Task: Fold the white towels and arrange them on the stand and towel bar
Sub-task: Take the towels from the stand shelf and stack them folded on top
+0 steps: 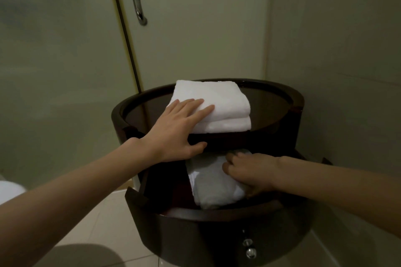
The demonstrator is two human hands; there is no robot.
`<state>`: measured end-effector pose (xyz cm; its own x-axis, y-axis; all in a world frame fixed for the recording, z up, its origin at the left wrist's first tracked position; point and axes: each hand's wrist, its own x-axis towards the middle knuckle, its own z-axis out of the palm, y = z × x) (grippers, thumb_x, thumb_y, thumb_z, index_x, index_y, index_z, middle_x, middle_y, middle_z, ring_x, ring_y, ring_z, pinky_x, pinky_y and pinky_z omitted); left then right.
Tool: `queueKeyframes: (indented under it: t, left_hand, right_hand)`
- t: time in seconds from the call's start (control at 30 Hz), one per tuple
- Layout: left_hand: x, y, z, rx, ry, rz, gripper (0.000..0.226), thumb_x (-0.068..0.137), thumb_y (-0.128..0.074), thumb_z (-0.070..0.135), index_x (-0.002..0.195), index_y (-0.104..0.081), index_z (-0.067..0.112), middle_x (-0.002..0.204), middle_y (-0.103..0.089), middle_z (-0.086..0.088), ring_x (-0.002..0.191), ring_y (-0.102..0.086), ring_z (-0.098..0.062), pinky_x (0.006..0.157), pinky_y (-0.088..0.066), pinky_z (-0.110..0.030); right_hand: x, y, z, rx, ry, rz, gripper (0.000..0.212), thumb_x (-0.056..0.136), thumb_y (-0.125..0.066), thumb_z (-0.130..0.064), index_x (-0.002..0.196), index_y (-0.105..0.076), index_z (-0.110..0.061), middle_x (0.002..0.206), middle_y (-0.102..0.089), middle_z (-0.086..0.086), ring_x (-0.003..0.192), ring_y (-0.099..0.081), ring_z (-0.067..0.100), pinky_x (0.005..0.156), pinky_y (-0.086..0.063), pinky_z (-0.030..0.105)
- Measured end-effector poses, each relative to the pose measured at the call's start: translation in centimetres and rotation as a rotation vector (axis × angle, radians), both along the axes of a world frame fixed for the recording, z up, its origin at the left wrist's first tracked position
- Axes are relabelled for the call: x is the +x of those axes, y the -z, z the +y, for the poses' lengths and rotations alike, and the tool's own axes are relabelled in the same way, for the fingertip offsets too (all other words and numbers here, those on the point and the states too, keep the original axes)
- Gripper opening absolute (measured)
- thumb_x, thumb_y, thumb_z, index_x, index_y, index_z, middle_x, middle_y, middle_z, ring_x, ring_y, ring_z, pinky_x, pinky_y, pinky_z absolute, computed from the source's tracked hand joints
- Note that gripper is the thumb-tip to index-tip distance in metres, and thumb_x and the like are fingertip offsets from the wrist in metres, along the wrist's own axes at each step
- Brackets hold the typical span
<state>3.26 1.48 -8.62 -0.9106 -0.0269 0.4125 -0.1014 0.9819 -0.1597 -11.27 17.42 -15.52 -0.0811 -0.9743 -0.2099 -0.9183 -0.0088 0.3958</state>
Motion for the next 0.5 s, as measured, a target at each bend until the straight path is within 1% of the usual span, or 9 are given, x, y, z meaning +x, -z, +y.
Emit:
queueKeyframes:
  t: [0.03,0.07,0.13,0.17,0.3,0.4,0.5]
  left_hand:
    - [0.0,0.0,0.0,0.002,0.000,0.001,0.086,0.076,-0.058,0.053,0.150,-0.020,0.029,0.155,-0.025,-0.007,0.143,-0.019,-0.025,0.118,-0.013,-0.044]
    - [0.0,0.0,0.0,0.006,0.000,0.003,0.086,0.075,-0.056,0.054,0.150,-0.020,0.030,0.155,-0.026,-0.007,0.143,-0.019,-0.025,0.118,-0.013,-0.044]
    - [0.0,0.1,0.0,0.012,-0.003,0.007,0.087,0.074,-0.053,0.055,0.150,-0.021,0.030,0.155,-0.026,-0.006,0.144,-0.019,-0.024,0.118,-0.013,-0.043]
    - [0.0,0.1,0.0,0.012,-0.004,0.009,0.087,0.074,-0.053,0.055,0.150,-0.021,0.030,0.155,-0.026,-0.006,0.144,-0.019,-0.024,0.118,-0.013,-0.043]
    - [0.1,0.2,0.0,0.014,-0.004,0.005,0.087,0.075,-0.055,0.055,0.150,-0.019,0.031,0.156,-0.025,-0.006,0.144,-0.018,-0.024,0.119,-0.012,-0.042]
    - [0.1,0.0,-0.1,0.002,0.001,-0.012,0.088,0.076,-0.057,0.055,0.151,-0.017,0.030,0.156,-0.024,-0.007,0.144,-0.017,-0.024,0.119,-0.011,-0.042]
    - [0.2,-0.2,-0.3,-0.057,-0.002,-0.067,0.093,0.078,-0.059,0.056,0.151,-0.007,0.030,0.158,-0.015,-0.007,0.146,-0.010,-0.025,0.120,-0.005,-0.041]
  right_hand:
    - [0.1,0.1,-0.2,0.014,0.016,0.022,0.079,0.082,-0.070,-0.035,0.141,-0.026,-0.006,0.145,-0.025,0.024,0.127,-0.037,0.039,0.098,-0.042,0.048]
    - [0.1,0.2,-0.3,0.025,0.027,0.047,0.075,0.086,-0.066,-0.032,0.142,-0.025,-0.005,0.147,-0.023,0.025,0.128,-0.037,0.039,0.098,-0.042,0.049]
    - [0.2,0.6,-0.5,0.027,0.021,0.088,0.058,0.094,-0.054,-0.022,0.142,-0.026,-0.003,0.150,-0.021,0.027,0.128,-0.038,0.040,0.097,-0.044,0.050]
    - [0.3,0.8,-0.6,0.024,0.010,0.096,0.053,0.095,-0.050,-0.018,0.141,-0.028,-0.003,0.149,-0.022,0.027,0.126,-0.041,0.040,0.096,-0.045,0.050]
    - [0.5,0.6,-0.6,0.008,-0.036,0.106,0.046,0.093,-0.054,-0.018,0.133,-0.038,-0.002,0.141,-0.035,0.023,0.116,-0.049,0.040,0.090,-0.046,0.047]
    - [0.5,-0.3,0.2,-0.056,-0.028,0.004,0.046,0.088,-0.061,-0.022,0.127,-0.043,-0.007,0.132,-0.045,0.017,0.113,-0.051,0.036,0.087,-0.045,0.043]
    - [0.5,-1.8,1.1,-0.109,0.002,-0.160,0.041,0.084,-0.063,-0.026,0.119,-0.047,-0.011,0.121,-0.050,0.011,0.106,-0.053,0.032,0.084,-0.045,0.041]
